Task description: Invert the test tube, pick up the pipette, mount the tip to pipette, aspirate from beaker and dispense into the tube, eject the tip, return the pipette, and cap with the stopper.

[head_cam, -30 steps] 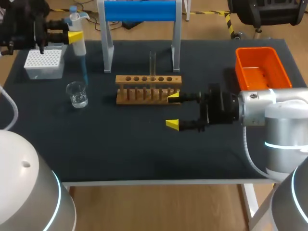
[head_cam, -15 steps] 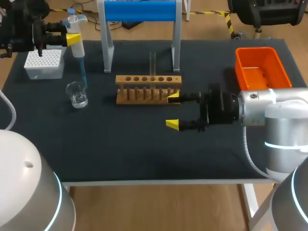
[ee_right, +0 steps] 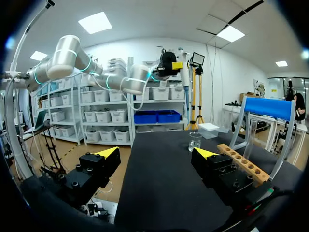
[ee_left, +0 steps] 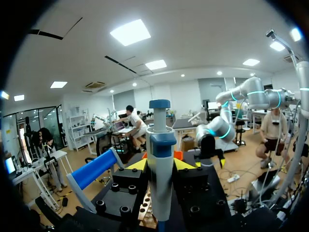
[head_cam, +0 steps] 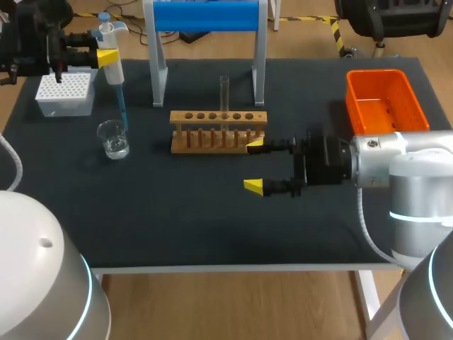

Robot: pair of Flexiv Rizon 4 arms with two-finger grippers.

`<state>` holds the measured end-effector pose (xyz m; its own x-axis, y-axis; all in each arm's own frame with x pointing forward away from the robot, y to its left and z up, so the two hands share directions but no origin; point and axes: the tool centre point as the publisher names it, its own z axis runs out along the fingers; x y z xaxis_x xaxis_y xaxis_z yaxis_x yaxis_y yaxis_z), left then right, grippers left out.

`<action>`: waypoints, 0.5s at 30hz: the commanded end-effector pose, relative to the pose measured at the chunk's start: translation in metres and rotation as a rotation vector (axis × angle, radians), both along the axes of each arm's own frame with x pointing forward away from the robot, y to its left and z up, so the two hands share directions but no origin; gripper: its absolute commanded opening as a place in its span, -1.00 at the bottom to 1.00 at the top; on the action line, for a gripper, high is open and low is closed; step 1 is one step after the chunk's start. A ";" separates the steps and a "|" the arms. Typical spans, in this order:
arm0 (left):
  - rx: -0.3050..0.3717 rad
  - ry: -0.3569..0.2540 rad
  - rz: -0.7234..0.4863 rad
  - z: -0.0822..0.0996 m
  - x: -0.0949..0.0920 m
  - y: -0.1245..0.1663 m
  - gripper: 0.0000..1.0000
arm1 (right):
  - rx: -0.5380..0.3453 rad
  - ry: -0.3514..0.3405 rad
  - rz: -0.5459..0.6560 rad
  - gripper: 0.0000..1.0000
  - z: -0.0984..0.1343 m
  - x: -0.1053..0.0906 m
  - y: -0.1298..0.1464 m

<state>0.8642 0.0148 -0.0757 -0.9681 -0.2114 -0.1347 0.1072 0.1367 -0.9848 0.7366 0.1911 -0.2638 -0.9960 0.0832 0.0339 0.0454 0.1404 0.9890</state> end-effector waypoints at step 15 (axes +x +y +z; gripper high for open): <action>0.000 -0.001 0.001 0.000 0.001 -0.001 -1.00 | -0.181 -0.072 -0.125 1.00 -0.013 0.009 0.064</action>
